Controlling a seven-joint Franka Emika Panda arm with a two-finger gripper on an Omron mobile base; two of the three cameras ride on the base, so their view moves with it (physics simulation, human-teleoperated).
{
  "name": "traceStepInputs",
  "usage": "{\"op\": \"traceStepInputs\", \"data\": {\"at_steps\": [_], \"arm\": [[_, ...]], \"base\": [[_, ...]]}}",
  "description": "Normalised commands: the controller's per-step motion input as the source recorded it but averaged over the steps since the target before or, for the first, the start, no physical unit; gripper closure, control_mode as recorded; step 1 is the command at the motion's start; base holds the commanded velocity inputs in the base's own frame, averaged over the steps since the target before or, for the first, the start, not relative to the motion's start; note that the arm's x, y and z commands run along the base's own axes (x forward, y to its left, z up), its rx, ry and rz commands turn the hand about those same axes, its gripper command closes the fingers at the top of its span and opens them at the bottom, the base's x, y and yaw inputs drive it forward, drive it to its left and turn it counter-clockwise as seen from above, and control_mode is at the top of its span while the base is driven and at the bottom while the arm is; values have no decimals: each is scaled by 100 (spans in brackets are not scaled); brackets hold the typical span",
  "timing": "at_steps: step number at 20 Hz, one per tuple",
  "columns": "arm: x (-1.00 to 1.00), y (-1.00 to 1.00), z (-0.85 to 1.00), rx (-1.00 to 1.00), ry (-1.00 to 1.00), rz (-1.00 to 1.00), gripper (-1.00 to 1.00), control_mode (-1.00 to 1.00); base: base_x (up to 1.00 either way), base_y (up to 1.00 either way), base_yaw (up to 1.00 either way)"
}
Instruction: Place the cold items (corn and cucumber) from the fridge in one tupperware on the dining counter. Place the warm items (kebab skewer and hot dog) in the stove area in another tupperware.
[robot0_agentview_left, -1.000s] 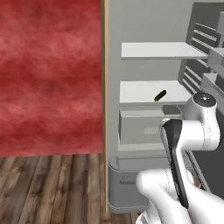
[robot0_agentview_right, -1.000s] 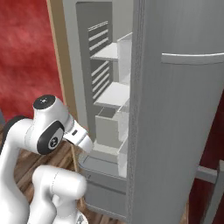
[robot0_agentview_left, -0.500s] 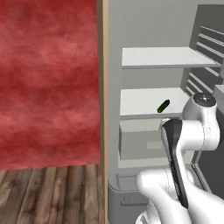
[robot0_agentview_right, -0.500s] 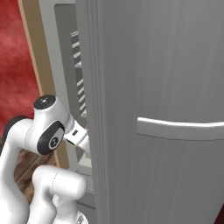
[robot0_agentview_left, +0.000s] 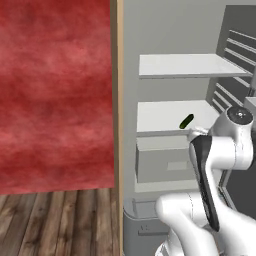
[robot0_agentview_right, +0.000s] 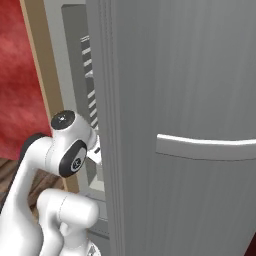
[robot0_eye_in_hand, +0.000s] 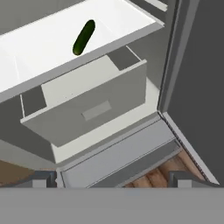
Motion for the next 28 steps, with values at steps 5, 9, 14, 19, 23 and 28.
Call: {"op": "traceStepInputs", "data": {"at_steps": [5, 9, 14, 19, 23, 28], "arm": [[57, -28, 12, -5, -4, -4, -100, -100], [55, -48, 15, 0, 2, 0, -100, -100], [89, -9, 0, 0, 0, 0, -100, -100], [83, -16, -2, 0, 0, 0, -100, -100], [62, -31, -24, 0, 0, 0, -100, -100], [69, -13, -33, 0, 0, 0, -100, -100]], "base": [[0, 0, 0], [0, 0, 0], [0, 0, 0], [0, 0, 0], [0, 0, 0], [0, 0, 0]]}}
